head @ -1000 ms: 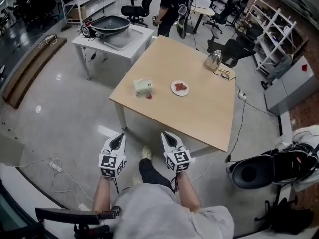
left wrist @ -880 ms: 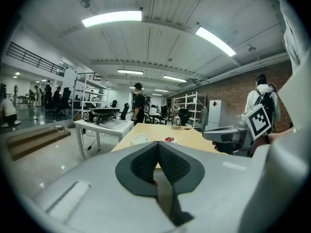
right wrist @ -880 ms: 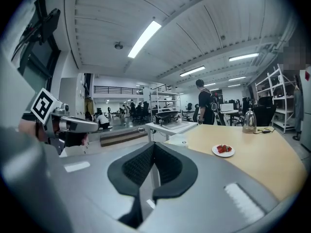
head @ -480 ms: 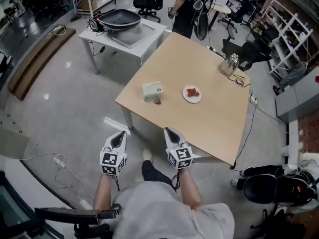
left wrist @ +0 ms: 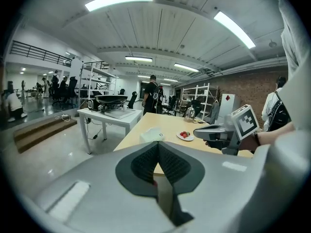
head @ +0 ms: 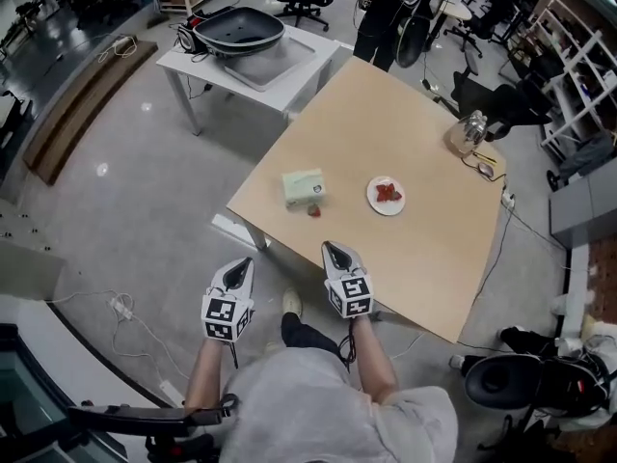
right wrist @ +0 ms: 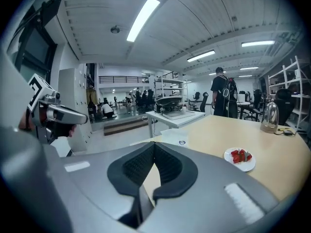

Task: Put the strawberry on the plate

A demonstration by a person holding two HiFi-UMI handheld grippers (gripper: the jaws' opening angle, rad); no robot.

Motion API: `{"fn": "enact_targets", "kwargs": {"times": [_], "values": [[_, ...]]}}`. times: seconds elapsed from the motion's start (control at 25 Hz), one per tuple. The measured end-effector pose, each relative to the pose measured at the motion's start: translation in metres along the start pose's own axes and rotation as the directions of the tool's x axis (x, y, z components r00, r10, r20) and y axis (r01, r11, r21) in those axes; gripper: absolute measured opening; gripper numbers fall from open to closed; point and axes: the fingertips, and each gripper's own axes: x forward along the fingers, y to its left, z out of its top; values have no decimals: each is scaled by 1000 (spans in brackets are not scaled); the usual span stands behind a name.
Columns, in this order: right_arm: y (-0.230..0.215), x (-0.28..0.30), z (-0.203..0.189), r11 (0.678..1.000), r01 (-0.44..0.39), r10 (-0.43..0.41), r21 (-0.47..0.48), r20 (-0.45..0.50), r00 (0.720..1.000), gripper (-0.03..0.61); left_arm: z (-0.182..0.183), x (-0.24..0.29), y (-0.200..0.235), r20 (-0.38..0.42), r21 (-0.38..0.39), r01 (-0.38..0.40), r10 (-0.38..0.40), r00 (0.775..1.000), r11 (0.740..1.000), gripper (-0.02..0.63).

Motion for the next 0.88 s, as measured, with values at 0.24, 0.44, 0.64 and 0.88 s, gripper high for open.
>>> {"fn": "enact_targets", "kwargs": {"times": [0.24,0.44,0.64,0.88], "values": [[-25,47,-16,999,-31,28,-37,-84,996,8,-2,25,1,-40,-11,-1,1,999,1000,20],[-42,80,-31,997,-47,37,-64,-150,988,10,-3,40,4,-56,-28,-5,3,998,1000,20],[-55,106,-52,993,-81,59,-87,-229,972,47,-1,51,6,-67,-29,-23,21,998,999,20],[-63,130,-77,988,-131,97,-86,-317,943,100,-1,61,13,-80,-51,-54,50,996,997,20]]}}
